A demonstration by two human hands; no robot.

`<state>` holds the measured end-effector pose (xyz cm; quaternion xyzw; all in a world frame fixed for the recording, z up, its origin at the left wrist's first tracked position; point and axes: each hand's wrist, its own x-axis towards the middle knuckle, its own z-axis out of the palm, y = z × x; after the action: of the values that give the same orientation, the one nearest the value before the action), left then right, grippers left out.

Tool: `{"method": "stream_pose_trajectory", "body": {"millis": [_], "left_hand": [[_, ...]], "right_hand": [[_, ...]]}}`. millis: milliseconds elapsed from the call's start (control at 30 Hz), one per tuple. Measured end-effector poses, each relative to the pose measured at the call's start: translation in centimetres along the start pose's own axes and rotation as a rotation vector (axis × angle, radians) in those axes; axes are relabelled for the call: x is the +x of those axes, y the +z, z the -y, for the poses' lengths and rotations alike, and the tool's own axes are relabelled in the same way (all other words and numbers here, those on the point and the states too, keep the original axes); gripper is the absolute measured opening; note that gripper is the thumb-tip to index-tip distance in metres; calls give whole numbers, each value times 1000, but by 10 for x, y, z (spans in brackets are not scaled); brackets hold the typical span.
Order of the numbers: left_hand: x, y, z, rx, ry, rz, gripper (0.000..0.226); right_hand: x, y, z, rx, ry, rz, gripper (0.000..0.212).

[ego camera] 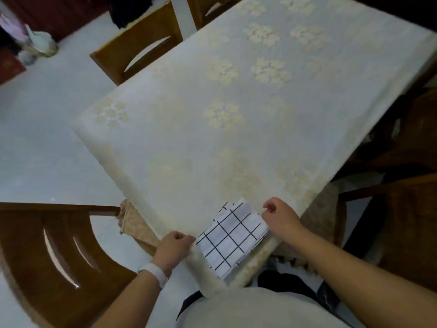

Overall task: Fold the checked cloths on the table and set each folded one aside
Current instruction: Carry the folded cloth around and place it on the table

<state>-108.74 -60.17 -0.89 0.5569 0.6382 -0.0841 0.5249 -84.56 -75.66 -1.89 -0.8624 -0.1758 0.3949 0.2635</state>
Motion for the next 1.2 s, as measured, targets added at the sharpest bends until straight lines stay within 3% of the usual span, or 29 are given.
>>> {"method": "stream_pose_trajectory", "body": {"millis": [167, 433, 600, 700, 800, 1033, 1200], "left_hand": [[8, 1, -33, 137, 165, -34, 21], [14, 43, -72, 325, 403, 211, 19], [24, 56, -81, 419, 429, 244, 18], [31, 59, -84, 466, 442, 231, 16], [30, 62, -86, 540, 467, 228, 17], [26, 77, -86, 599, 459, 254, 15], [25, 81, -77, 611, 446, 228, 15]], "right_hand": [[-23, -2, -23, 235, 84, -115, 16], [-66, 39, -40, 669, 375, -22, 14], [-78, 61, -27, 729, 408, 72, 35], [-78, 68, -23, 791, 438, 84, 12], [-78, 74, -26, 828, 488, 69, 8], [-67, 86, -6, 796, 537, 8, 68], [-67, 85, 0, 779, 520, -10, 45]]}}
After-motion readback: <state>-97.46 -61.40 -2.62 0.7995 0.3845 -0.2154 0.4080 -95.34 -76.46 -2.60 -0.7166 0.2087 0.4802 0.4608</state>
